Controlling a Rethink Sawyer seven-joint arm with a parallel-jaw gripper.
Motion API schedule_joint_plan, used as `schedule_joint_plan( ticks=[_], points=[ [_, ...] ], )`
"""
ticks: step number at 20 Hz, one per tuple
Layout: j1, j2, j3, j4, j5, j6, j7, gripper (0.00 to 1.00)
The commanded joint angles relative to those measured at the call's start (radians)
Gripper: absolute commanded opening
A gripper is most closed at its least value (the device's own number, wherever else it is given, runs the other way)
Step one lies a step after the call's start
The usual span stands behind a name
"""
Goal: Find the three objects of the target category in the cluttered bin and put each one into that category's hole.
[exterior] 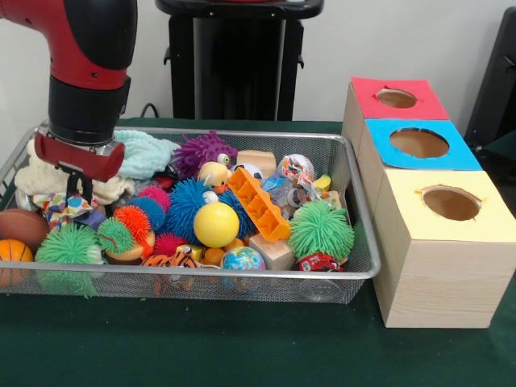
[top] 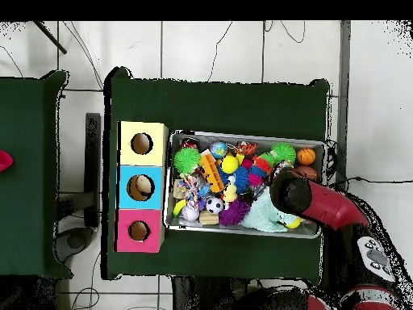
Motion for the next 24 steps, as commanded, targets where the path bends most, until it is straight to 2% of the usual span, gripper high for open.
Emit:
schedule_joint_plan(
  ticks=[1,4,6,9,12,15,21,24],
  points=[
    [-0.052,-0.107,0.116,0.211,-0.049,0.090,0.016,0.00],
    [-0.047,-0.258,0.154,0.341,-0.013,0.149,0.021,0.00],
    [-0.030,-0.331,0.160,0.383,0.010,0.209,0.020,0.00],
    [-0.007,-0.399,0.165,0.413,0.027,0.253,0.025,0.00],
    [0.042,-0.437,0.144,0.422,0.041,0.282,0.065,0.00],
    [0.065,-0.461,0.161,0.449,0.064,0.270,0.098,0.00],
    [0.160,-0.470,0.149,0.451,0.104,0.236,0.164,0.00],
    [0.180,-0.470,0.157,0.458,0.129,0.212,0.165,0.00]
  ],
)
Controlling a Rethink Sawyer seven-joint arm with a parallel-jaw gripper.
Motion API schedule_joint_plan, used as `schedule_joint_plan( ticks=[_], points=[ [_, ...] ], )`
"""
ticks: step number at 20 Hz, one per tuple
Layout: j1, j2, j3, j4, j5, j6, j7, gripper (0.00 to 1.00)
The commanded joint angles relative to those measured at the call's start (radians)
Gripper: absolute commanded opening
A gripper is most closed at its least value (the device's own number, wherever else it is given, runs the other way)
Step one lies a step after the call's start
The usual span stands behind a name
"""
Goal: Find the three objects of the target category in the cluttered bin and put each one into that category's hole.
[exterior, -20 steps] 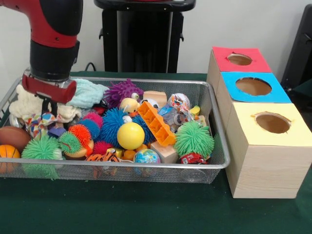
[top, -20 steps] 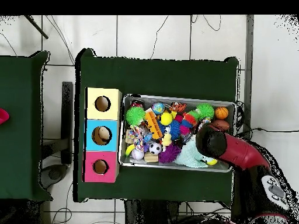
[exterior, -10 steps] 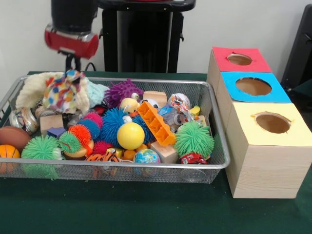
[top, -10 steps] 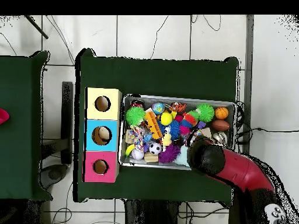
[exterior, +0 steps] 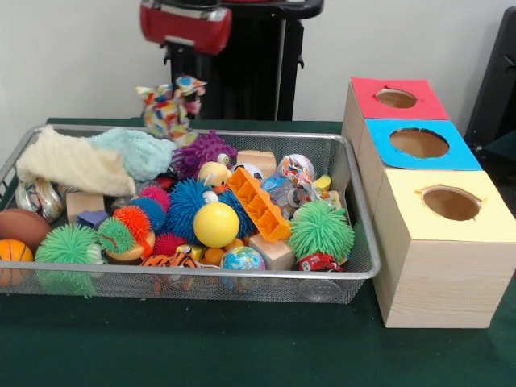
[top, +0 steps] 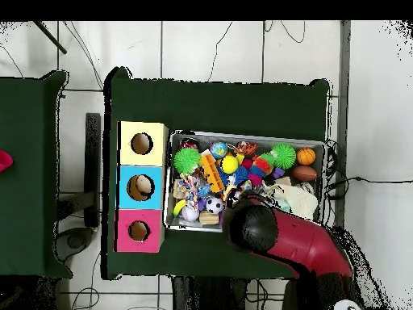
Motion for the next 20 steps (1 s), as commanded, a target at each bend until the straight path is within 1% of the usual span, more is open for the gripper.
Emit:
schedule_joint_plan(
  ticks=[1,6,9,12,16,20],
  points=[
    [0.063,-0.030,0.099,0.080,0.071,0.048,0.167,0.00],
    [0.140,-0.047,0.065,0.065,0.099,0.083,0.194,0.00],
    [0.219,-0.064,0.035,0.047,0.121,0.126,0.237,0.00],
    [0.298,-0.068,0.000,0.018,0.140,0.145,0.285,0.00],
    [0.376,-0.050,-0.032,-0.014,0.176,0.146,0.329,0.00],
    [0.464,-0.012,-0.065,-0.045,0.208,0.114,0.381,0.00]
  ],
)
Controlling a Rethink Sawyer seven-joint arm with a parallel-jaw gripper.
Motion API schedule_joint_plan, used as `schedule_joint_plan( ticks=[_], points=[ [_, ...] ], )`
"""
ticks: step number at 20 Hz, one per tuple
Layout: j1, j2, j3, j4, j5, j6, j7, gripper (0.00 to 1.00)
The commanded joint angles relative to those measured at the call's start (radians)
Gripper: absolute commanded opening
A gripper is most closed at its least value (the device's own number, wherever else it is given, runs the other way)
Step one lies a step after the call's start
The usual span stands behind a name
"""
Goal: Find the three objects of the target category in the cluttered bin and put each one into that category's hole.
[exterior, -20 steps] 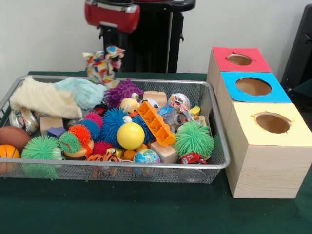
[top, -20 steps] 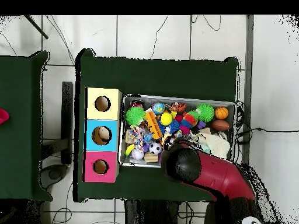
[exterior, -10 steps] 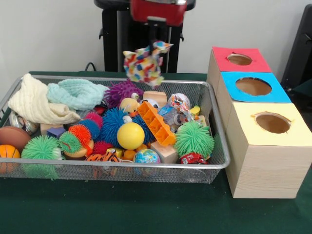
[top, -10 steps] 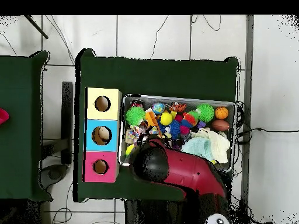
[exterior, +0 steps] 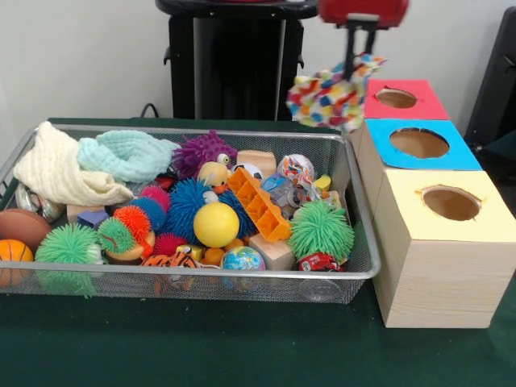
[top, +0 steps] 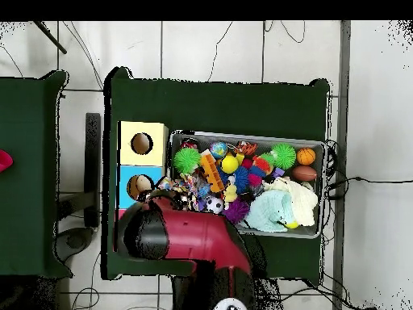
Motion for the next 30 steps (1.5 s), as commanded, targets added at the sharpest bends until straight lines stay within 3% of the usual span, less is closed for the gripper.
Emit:
schedule_joint_plan(
  ticks=[1,4,10,18,24,30],
  points=[
    [0.111,0.055,-0.051,-0.064,0.085,0.088,0.359,0.00],
    [0.167,0.106,-0.071,-0.104,0.108,0.081,0.391,0.00],
    [0.187,0.217,-0.014,-0.136,0.164,-0.009,0.393,0.00],
    [0.232,0.323,0.005,-0.203,0.199,-0.084,0.399,0.00],
    [0.275,0.367,-0.063,-0.334,0.189,0.001,0.383,0.00],
    [0.278,0.339,-0.104,-0.371,0.172,0.094,0.361,0.00]
  ],
)
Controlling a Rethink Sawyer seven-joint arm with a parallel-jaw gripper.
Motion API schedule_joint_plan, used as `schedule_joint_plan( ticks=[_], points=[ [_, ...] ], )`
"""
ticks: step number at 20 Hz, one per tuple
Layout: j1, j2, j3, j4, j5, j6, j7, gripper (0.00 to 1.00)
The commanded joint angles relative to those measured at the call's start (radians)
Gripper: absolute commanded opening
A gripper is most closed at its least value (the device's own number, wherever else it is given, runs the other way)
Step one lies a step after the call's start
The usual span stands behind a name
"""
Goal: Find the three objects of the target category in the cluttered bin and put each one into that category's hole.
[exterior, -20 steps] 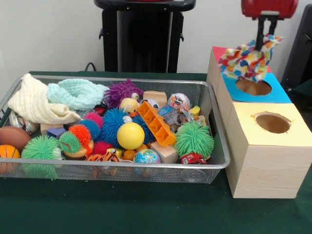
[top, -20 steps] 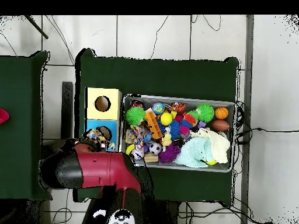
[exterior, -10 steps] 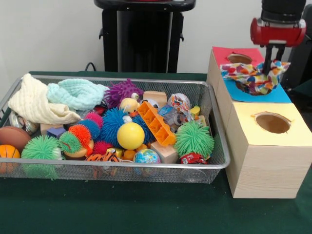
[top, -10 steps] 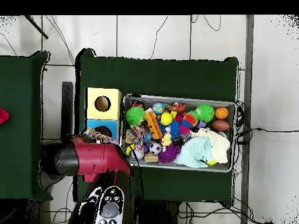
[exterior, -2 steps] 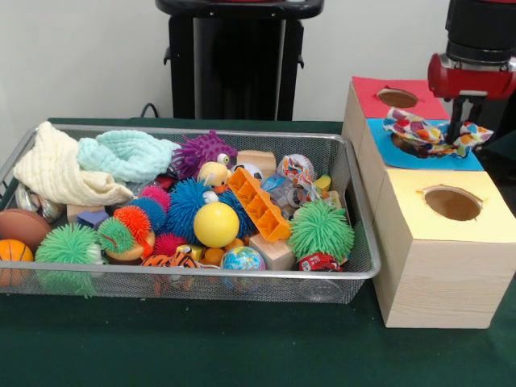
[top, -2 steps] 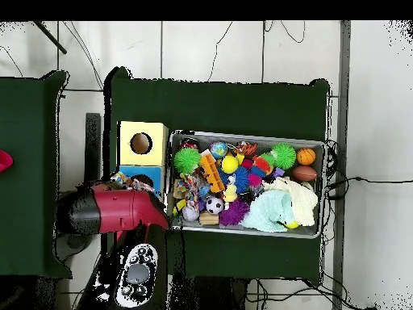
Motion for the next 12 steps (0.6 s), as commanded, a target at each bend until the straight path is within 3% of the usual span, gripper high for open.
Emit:
schedule_joint_plan(
  ticks=[1,12],
  points=[
    [-0.003,0.021,-0.032,-0.130,0.015,0.117,0.196,0.00],
    [-0.008,-0.025,-0.067,-0.181,-0.014,0.221,0.159,0.00]
  ],
)
